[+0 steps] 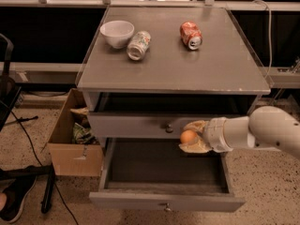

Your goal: Pick orange from middle drawer and place on counter

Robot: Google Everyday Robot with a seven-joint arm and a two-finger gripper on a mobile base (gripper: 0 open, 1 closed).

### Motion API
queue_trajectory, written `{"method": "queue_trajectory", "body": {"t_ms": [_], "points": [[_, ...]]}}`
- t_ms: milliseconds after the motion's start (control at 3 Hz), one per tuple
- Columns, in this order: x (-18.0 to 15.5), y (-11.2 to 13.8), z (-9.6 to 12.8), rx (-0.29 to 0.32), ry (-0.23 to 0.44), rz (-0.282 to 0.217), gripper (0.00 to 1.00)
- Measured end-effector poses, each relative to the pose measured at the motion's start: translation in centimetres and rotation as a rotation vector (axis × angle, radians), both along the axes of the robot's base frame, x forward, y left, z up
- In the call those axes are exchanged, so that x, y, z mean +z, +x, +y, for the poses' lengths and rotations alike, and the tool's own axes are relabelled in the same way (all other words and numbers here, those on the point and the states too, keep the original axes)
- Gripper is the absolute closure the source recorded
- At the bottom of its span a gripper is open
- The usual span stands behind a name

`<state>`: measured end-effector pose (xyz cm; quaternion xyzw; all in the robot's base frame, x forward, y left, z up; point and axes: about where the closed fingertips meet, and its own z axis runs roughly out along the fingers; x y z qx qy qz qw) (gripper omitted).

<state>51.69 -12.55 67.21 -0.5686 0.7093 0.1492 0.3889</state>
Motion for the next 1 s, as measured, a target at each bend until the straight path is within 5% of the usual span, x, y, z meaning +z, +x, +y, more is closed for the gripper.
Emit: {"method": "queue_trajectory", "body": {"t_ms": [333,1000], "points": [[7.9,-2.2,0.2,0.034,-0.016,-0.002,1.0],[10.3,-1.5,0.4,0.03,-0.005,-0.02,1.0]]}}
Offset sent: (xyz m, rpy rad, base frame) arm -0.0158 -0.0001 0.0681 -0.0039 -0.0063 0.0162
